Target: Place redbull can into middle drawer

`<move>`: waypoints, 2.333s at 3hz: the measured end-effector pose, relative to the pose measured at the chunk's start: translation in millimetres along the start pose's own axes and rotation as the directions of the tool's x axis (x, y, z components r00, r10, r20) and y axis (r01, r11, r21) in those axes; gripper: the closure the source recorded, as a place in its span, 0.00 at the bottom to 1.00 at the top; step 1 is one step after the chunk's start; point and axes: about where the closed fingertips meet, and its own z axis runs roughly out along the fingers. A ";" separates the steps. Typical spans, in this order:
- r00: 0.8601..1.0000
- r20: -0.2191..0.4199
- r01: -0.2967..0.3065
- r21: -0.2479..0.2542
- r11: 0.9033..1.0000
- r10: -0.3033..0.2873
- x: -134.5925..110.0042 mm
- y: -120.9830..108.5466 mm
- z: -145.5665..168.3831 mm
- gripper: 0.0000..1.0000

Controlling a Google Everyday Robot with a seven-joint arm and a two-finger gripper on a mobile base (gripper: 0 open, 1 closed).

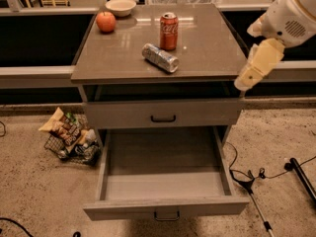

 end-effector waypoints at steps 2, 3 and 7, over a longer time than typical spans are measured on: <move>0.981 0.135 -0.136 -0.011 0.991 0.136 -25.9 -46.1 22.5 0.00; 0.967 0.210 -0.147 -0.001 0.989 0.144 -41.0 -73.1 36.3 0.00; 0.928 0.306 -0.216 -0.022 0.976 0.213 -117.1 -152.2 134.8 0.00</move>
Offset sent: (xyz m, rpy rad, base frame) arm 0.0443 0.0102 -0.0002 0.1293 -0.0049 -0.0711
